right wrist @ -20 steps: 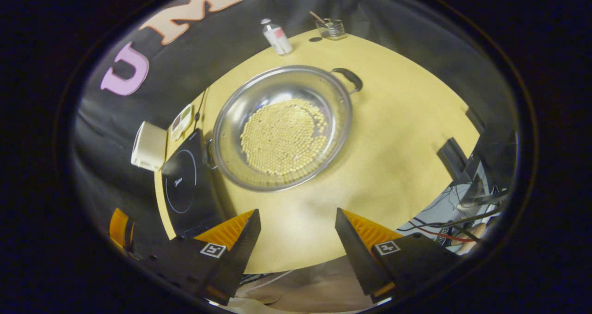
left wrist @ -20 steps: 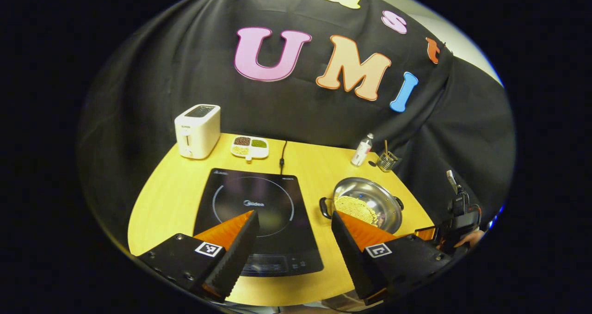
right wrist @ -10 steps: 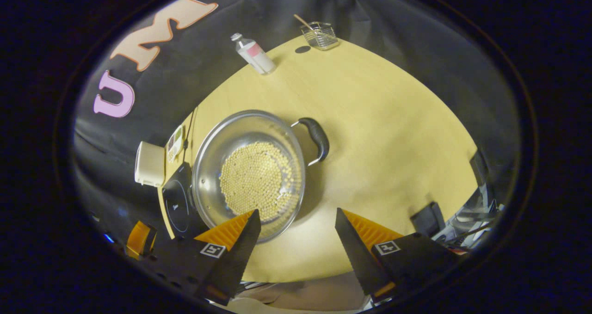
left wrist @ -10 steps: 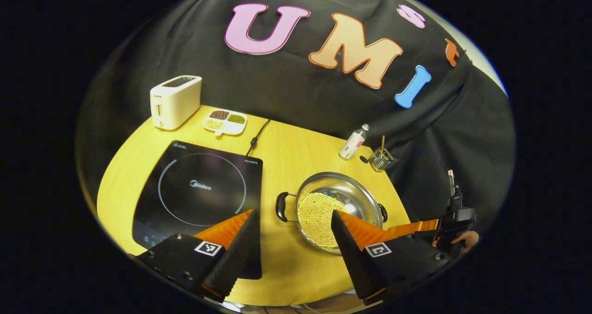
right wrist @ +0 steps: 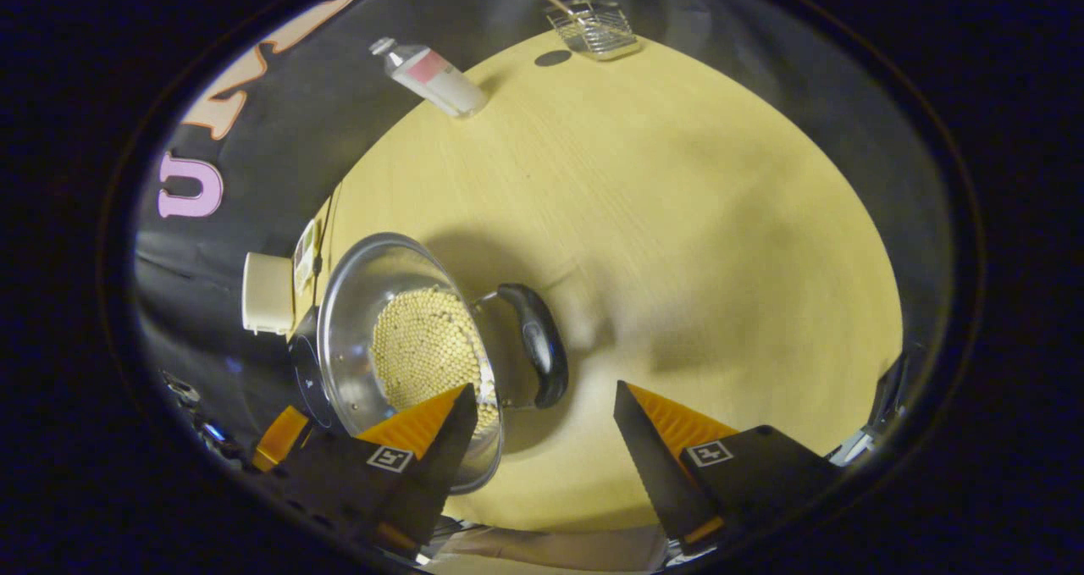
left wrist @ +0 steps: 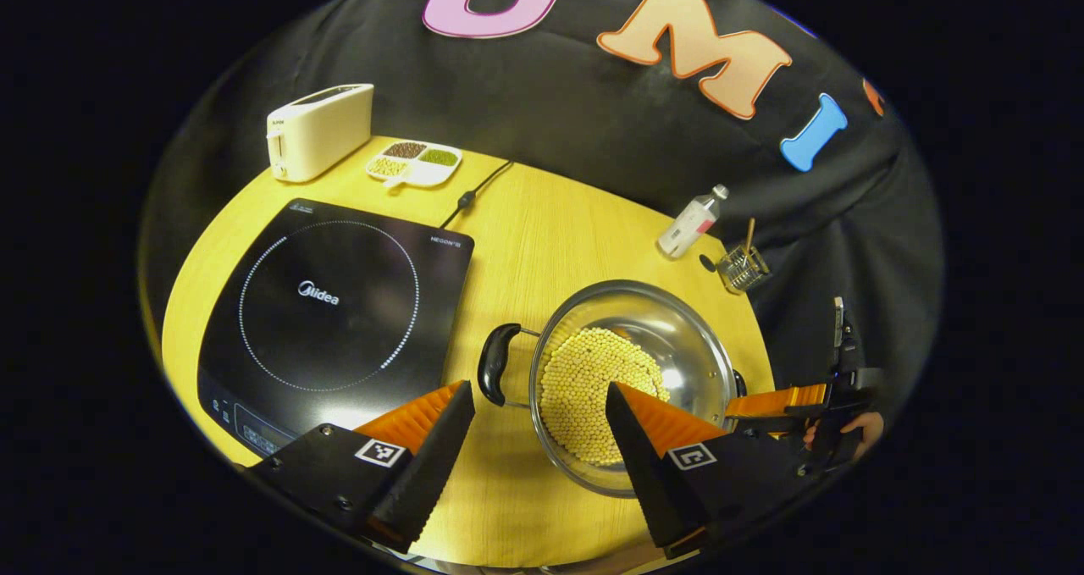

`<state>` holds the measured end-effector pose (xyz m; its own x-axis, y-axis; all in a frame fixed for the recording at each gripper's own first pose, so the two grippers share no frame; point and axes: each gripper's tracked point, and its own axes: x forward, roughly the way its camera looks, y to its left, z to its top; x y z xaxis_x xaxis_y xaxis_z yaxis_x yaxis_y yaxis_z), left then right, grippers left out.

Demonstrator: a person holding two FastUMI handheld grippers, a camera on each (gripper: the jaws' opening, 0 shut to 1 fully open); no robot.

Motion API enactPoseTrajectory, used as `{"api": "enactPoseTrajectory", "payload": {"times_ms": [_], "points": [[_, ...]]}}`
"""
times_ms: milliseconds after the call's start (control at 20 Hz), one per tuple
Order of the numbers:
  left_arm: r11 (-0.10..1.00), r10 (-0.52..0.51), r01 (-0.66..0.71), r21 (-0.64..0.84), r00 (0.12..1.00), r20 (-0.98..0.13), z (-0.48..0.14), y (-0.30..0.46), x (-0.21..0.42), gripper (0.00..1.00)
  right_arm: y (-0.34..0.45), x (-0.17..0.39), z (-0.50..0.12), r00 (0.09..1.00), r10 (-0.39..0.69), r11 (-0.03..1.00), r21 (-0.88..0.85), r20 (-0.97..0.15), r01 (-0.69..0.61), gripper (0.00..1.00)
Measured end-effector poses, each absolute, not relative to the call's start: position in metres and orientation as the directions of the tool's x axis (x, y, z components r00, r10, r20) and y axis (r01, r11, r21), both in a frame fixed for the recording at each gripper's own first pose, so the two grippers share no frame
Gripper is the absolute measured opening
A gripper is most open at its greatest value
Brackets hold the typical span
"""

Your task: First push the handle of the pot to place it horizontally, then grasp the pot with both hands and set it on the induction cooktop.

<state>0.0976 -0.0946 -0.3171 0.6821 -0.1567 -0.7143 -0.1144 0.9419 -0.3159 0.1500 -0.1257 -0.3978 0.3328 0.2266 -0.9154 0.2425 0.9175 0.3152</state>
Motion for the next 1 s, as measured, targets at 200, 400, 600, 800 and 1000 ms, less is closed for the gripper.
{"api": "enactPoseTrajectory", "payload": {"times_ms": [200,400,600,800,1000], "points": [[0.951,-0.127,-0.145,-0.273,0.623,-0.772,-0.344,-0.088,0.115,0.96,-0.119,0.173,-0.412,0.32,0.287,0.895,0.372,-0.903,0.246,0.94],[0.951,-0.125,-0.163,-0.263,0.575,-0.809,-0.367,-0.086,0.127,0.96,-0.118,0.188,-0.428,0.3,0.312,0.884,0.391,-0.901,0.256,0.99],[0.955,-0.139,-0.149,-0.257,0.539,-0.831,-0.382,-0.091,0.136,0.96,-0.108,0.193,-0.437,0.258,0.369,0.872,0.429,-0.893,0.237,0.89],[0.958,-0.152,-0.14,-0.248,0.486,-0.861,-0.396,-0.094,0.136,0.95,-0.102,0.194,-0.437,0.241,0.384,0.884,0.431,-0.891,0.181,0.92],[0.959,-0.147,-0.148,-0.241,0.467,-0.872,-0.404,-0.091,0.138,0.87,-0.094,0.193,-0.444,0.235,0.376,0.899,0.414,-0.897,0.144,0.84]]}}
